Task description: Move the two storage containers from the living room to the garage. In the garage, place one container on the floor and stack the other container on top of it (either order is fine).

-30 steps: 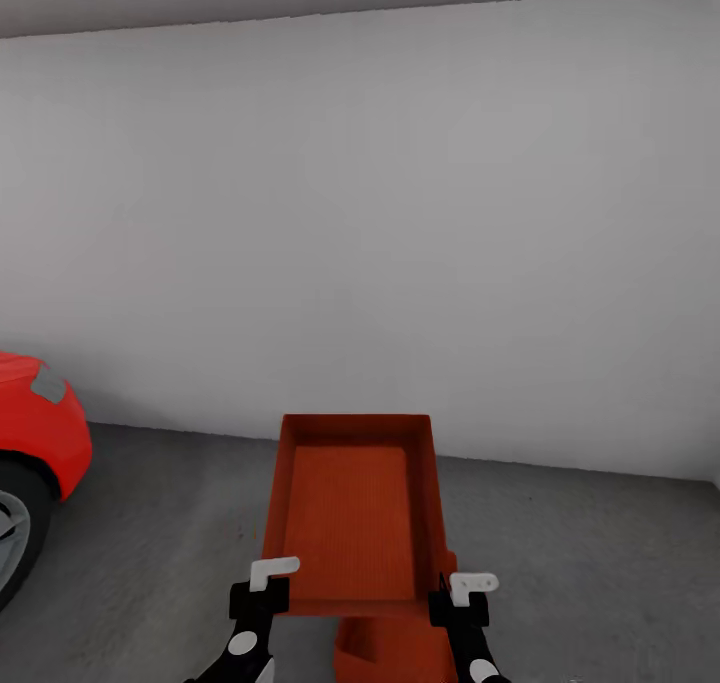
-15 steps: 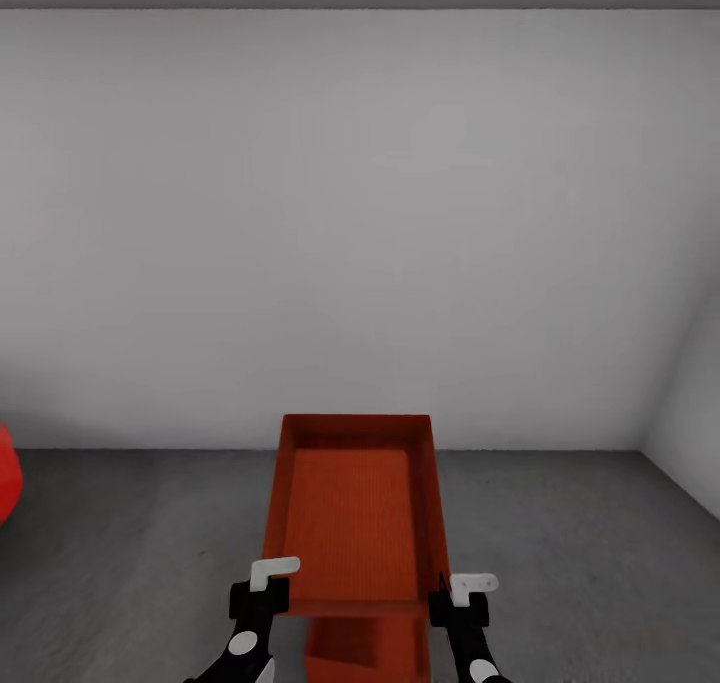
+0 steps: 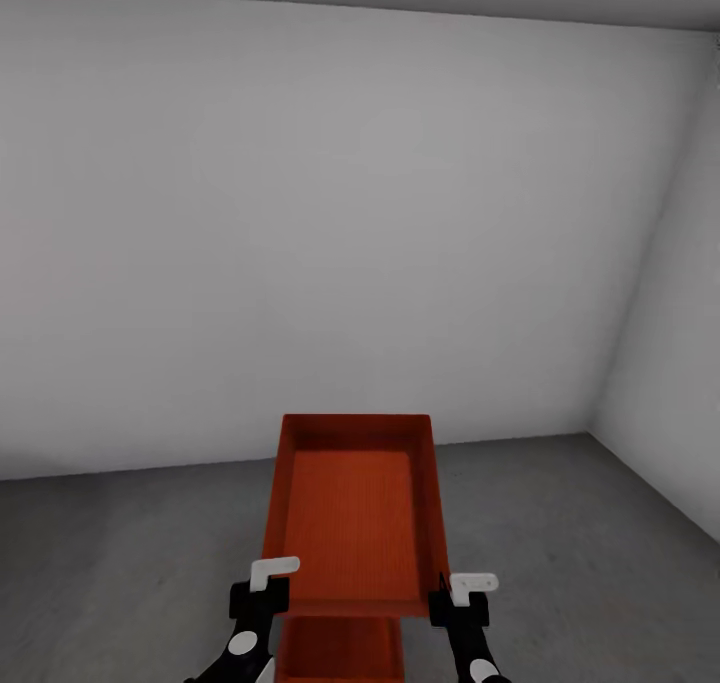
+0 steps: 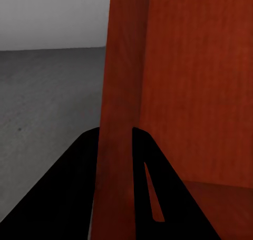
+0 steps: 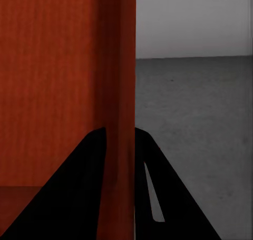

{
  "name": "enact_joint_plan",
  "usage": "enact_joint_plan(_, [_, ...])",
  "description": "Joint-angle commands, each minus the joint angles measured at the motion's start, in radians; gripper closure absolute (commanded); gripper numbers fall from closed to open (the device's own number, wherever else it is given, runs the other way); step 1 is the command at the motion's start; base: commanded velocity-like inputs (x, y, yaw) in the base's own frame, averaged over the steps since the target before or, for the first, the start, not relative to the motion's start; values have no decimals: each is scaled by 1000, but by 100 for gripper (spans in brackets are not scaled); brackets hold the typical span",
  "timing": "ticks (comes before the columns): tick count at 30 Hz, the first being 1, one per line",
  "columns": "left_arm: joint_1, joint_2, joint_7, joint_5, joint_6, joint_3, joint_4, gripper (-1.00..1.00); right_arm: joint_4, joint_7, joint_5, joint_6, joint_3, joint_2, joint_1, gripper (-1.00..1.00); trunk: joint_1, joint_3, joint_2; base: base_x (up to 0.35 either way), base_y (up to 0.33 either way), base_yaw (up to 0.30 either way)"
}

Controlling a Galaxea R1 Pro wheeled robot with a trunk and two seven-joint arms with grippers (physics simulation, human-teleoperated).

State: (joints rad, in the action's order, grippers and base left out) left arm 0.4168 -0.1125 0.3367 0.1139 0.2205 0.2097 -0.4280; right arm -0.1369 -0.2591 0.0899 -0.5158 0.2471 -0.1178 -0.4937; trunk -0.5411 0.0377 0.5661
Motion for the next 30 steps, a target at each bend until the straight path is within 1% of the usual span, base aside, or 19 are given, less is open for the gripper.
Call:
enact_joint_plan(1, [0,1,9,23,4,2,3,100,-23,1,11,-47,-37,0,-2,100,-1,2,2,283,0,-58])
enact_joint_plan(13, [0,1,8,23,5,2,3,100,-23,1,12,-46,-37,0,-2,100,-1,2,2,289,51,-8])
enact_joint_plan(30, [0,-1,14,23,5,2,5,100,-23,0,11,-46,-37,0,-2,100,-1,2,2,24,14,0])
